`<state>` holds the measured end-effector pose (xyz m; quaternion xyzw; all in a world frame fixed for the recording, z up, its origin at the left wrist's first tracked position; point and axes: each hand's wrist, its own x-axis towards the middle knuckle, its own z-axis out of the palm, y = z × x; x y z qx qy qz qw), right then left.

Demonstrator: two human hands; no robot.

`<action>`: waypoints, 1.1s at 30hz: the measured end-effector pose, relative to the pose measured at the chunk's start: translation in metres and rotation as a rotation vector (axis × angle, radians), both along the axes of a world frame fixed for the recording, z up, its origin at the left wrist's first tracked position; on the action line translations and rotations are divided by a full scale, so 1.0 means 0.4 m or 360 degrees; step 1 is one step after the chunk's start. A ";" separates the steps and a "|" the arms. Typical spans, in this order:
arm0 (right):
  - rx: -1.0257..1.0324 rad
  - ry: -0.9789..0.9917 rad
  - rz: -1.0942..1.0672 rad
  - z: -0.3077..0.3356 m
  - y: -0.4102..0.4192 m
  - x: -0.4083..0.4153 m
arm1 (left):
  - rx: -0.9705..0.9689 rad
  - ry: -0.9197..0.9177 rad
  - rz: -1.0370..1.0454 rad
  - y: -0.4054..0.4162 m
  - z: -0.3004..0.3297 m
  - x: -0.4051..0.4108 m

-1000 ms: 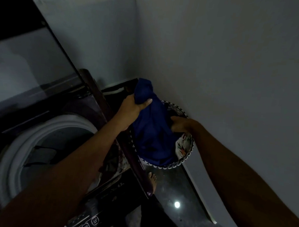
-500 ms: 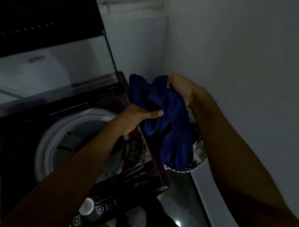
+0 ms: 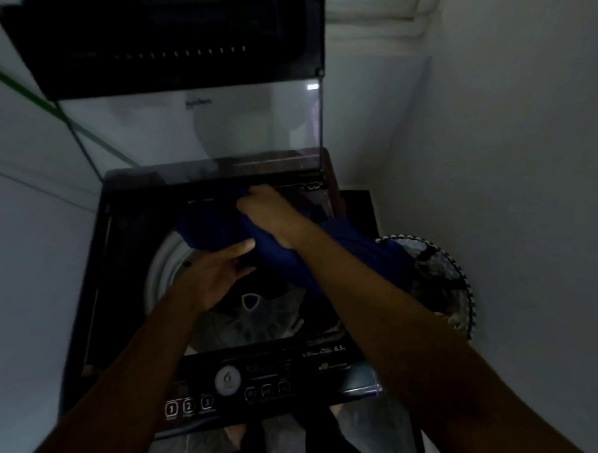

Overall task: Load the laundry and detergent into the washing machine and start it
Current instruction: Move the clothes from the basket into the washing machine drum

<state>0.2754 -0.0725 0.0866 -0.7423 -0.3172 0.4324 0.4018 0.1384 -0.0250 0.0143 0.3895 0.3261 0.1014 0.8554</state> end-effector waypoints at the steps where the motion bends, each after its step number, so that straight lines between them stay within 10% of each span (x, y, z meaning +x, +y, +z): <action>1: -0.0053 -0.0009 0.0049 -0.042 0.012 -0.019 | -0.0060 0.0108 0.0065 0.000 -0.024 -0.021; 7: -0.0372 -0.0122 0.0302 -0.245 -0.021 -0.074 | -0.0024 0.0823 0.0006 -0.016 -0.154 -0.102; 12: -0.0502 -0.0256 0.0608 -0.295 -0.055 -0.042 | 0.0942 0.0775 -0.0592 -0.050 -0.166 -0.060; 24: 0.0015 -0.0413 -0.0506 -0.222 -0.298 0.267 | 0.2208 0.0339 -0.0850 -0.216 -0.108 0.227; 30: -0.0871 -0.0521 0.0623 -0.286 -0.479 0.319 | 0.2582 0.0457 -0.1659 -0.268 -0.134 0.321; 33: -0.1122 -0.0470 0.0662 -0.374 -0.517 0.302 | 0.2521 0.0479 -0.1726 -0.271 -0.151 0.331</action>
